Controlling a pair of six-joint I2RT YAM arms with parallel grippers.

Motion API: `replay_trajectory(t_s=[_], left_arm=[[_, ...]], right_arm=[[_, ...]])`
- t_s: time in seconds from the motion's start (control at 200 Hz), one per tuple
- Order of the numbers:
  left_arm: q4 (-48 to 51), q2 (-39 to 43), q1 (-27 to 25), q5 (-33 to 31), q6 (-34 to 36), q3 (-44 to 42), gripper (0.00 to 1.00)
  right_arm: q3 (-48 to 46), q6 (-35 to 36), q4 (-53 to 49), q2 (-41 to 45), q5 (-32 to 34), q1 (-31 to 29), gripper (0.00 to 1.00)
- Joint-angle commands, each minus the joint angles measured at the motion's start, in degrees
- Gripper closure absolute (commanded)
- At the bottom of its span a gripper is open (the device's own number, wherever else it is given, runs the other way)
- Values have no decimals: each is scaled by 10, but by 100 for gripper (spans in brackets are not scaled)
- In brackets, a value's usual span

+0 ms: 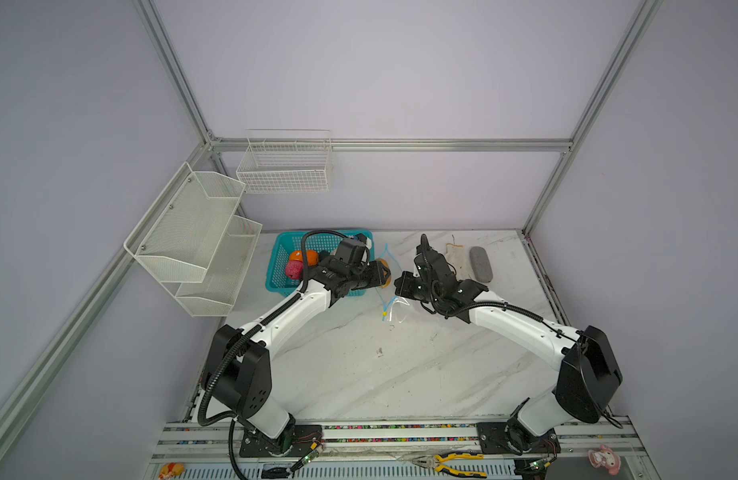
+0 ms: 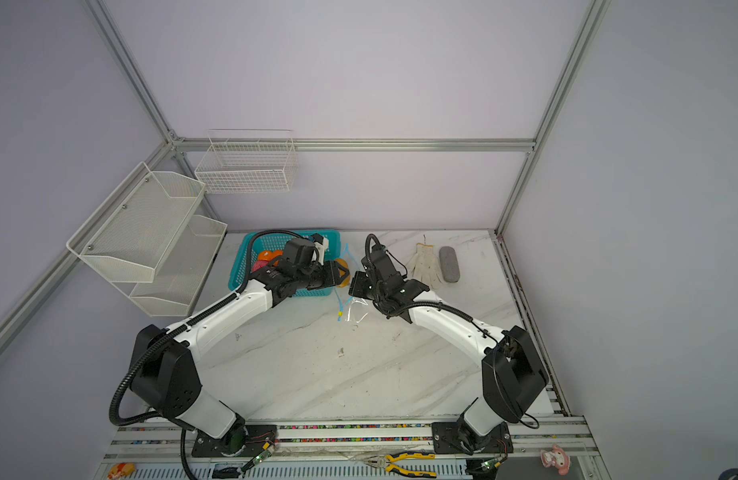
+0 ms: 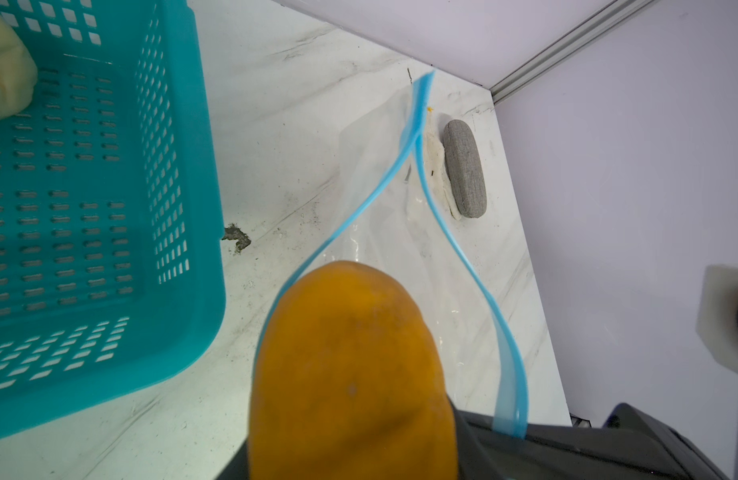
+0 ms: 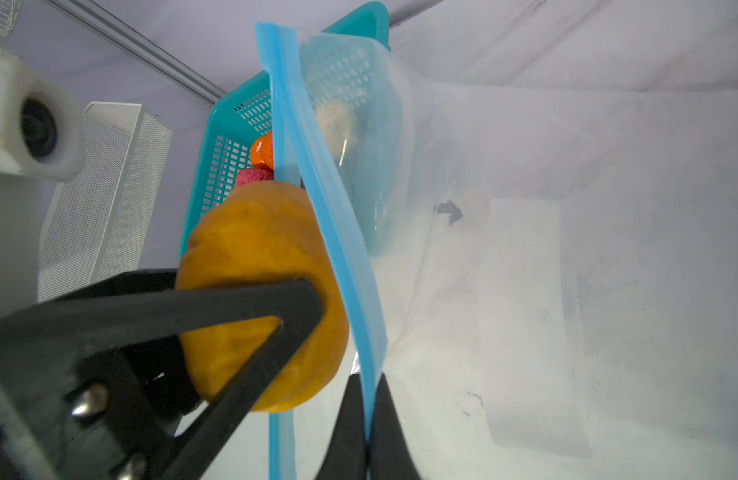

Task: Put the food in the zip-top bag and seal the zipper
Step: 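Lower the yellow potato into the bag mouth and open the left gripper, then move the left gripper back over the teal basket while the right gripper holds the zipper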

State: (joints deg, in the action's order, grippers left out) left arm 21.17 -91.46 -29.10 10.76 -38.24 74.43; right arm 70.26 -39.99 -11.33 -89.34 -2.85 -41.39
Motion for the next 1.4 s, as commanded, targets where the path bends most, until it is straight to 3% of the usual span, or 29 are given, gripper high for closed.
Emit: replay_trajectory(t_s=[0.0, 0.27, 0.615, 1.065, 1.395], left_arm=[[1, -10, -7, -11, 18, -3, 58], [-2, -24, -13, 2, 14, -1, 56], [-7, -16, -15, -7, 23, -7, 34], [-9, 13, -16, -16, 28, -15, 33], [-10, 82, -16, -39, 27, -40, 32]], right_arm=[[14, 0, 11, 7, 1, 3, 100], [15, -2, 8, 5, 6, 3, 100], [7, -6, 9, 9, 7, 3, 100], [13, -10, -24, 5, 24, 4, 100], [-1, -26, -106, 42, 80, 4, 100]])
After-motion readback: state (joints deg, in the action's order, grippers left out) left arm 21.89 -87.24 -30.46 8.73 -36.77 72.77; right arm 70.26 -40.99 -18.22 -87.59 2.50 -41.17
